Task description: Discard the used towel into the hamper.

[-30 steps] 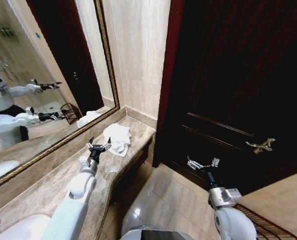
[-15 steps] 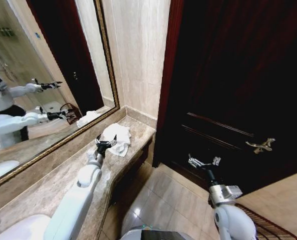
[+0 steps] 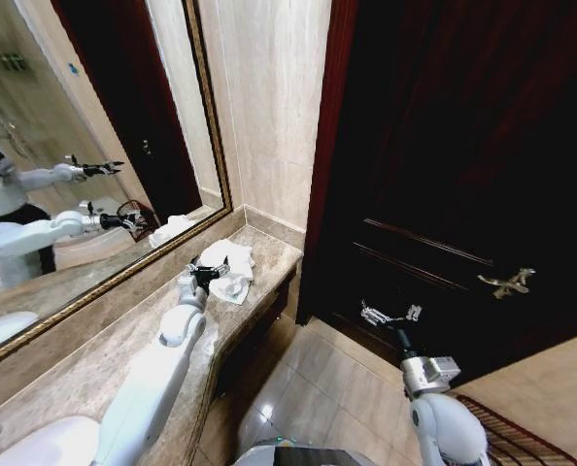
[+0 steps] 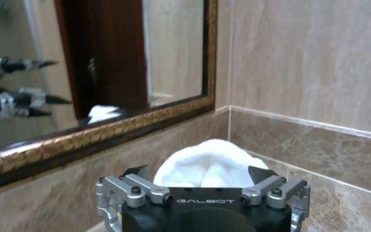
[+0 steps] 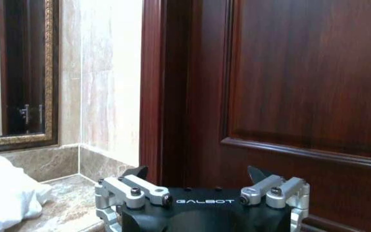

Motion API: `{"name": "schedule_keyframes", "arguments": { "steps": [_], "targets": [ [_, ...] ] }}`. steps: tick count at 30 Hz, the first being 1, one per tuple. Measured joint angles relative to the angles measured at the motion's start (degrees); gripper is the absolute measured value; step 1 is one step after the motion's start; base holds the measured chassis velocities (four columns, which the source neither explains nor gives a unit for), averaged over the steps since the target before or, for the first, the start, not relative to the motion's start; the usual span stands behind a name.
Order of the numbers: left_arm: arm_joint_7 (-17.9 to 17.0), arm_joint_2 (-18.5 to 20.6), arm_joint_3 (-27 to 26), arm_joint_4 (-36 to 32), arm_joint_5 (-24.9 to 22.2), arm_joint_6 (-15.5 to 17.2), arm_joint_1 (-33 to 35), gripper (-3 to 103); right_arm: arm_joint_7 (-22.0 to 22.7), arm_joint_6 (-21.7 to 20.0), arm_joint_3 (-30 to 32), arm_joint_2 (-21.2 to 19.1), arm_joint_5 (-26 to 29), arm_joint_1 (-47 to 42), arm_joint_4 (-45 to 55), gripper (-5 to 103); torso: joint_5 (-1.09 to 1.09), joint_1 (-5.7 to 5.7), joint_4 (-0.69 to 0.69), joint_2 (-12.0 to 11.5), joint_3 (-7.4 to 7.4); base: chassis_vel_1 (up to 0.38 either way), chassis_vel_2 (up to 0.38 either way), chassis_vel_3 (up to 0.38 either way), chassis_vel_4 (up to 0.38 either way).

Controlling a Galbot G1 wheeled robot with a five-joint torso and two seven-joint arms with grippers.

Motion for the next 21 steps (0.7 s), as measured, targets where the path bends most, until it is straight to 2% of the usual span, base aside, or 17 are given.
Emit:
{"name": "schedule_keyframes", "arguments": {
  "steps": [1, 3, 5, 6, 9, 10, 11, 13, 15, 19, 21],
  "targets": [
    [0.00, 0.00, 0.00, 0.00, 0.00, 0.00, 0.00, 100, 0.00, 0.00, 0.00, 0.00, 0.00, 0.00, 0.00, 100, 0.00, 0.00, 0.00, 0.00, 0.00, 0.000, 0.000, 0.000, 0.000],
    [-2.50, -0.72, 0.09, -1.44, -1.59, 2.55, -0.06, 100, 0.02, 0.01, 0.14, 0.02, 0.27, 0.16, -0.21, 100, 0.00, 0.00, 0.00, 0.00, 0.00, 0.000, 0.000, 0.000, 0.000],
    [-4.67, -1.11, 0.28, -2.20, -3.55, 3.63, -0.16, 100, 0.02, 0.05, 0.00, 0.06, 0.32, 0.11, -0.23, 100, 0.00, 0.00, 0.00, 0.00, 0.00, 0.000, 0.000, 0.000, 0.000],
    [-4.67, -1.11, 0.28, -2.20, -3.55, 3.63, -0.16, 100, 0.02, 0.05, 0.00, 0.06, 0.32, 0.11, -0.23, 100, 0.00, 0.00, 0.00, 0.00, 0.00, 0.000, 0.000, 0.000, 0.000],
    [-9.03, -1.53, 0.70, -2.69, -6.55, 4.49, -0.36, 100, -0.04, 0.10, -0.25, 0.11, 0.33, -0.05, 0.01, 100, 0.00, 0.00, 0.00, 0.00, 0.00, 0.000, 0.000, 0.000, 0.000],
    [-9.03, -1.53, 0.70, -2.69, -6.55, 4.49, -0.36, 100, -0.04, 0.10, -0.25, 0.11, 0.33, -0.05, 0.01, 100, 0.00, 0.00, 0.00, 0.00, 0.00, 0.000, 0.000, 0.000, 0.000],
    [-11.65, -1.79, 0.84, -2.73, -8.00, 5.18, -0.63, 100, -0.11, 0.11, -0.27, 0.11, 0.33, -0.10, 0.17, 100, 0.00, 0.00, 0.00, 0.00, 0.00, 0.000, 0.000, 0.000, 0.000],
    [-14.33, -2.11, 0.85, -2.73, -9.62, 6.00, -1.02, 100, -0.21, 0.11, -0.29, 0.13, 0.31, -0.22, 0.37, 100, 0.00, 0.00, 0.00, 0.00, 0.00, 0.000, 0.000, 0.000, 0.000],
    [-15.22, -2.22, 0.87, -2.69, -10.21, 6.11, -1.18, 100, -0.27, 0.13, -0.31, 0.16, 0.28, -0.27, 0.40, 100, 0.00, 0.00, 0.00, 0.00, 0.00, 0.000, 0.000, 0.000, 0.000],
    [-20.60, -3.12, 2.09, -1.59, -15.54, 6.05, -3.55, 100, -0.66, 0.30, -1.17, 0.97, 0.06, -0.59, 0.08, 100, 0.00, 0.00, 0.00, 0.00, 0.00, 0.000, 0.000, 0.000, 0.000],
    [-21.98, -3.36, 2.60, -1.07, -16.80, 5.94, -4.39, 100, -0.67, 0.30, -1.57, 1.19, -0.07, -0.61, 0.02, 100, 0.00, 0.00, 0.00, 0.00, 0.00, 0.000, 0.000, 0.000, 0.000]
  ]
}}
